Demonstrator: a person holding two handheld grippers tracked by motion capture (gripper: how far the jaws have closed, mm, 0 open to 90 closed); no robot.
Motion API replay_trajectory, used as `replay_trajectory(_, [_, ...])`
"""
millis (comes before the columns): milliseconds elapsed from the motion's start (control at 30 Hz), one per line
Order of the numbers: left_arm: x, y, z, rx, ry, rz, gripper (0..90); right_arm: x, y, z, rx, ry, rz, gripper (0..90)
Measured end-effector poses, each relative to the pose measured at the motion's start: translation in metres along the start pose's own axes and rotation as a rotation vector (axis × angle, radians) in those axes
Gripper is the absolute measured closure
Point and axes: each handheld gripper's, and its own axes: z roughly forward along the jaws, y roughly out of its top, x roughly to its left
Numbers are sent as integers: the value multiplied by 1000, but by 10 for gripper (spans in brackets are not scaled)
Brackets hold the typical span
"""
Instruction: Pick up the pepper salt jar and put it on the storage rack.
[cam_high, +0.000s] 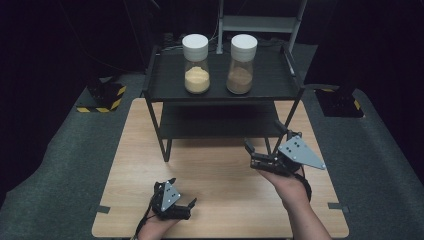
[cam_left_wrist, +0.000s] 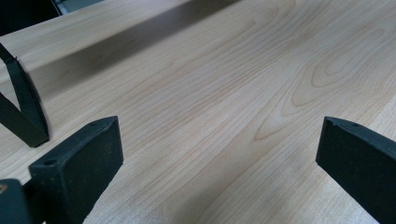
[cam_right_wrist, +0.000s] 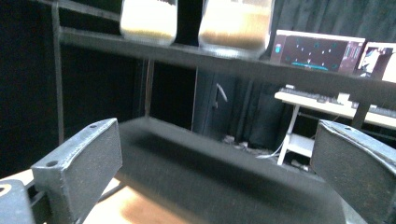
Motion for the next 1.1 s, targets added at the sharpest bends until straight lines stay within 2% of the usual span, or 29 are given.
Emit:
replay_trajectory(167, [0, 0, 0, 0, 1, 3, 10, 4, -13, -6, 39, 3, -4, 12])
replay_trajectory(200, [-1, 0, 0, -1, 1, 3, 10, 6, -22, -9, 63, 3, -9, 12])
replay_trajectory(533, [-2, 0, 0, -2, 3, 13, 10, 11, -50, -22, 139, 5, -2, 13])
replay_trajectory(1100, [-4, 0, 0, 0, 5, 22, 10, 15, -94, -31, 269, -15, -4, 15])
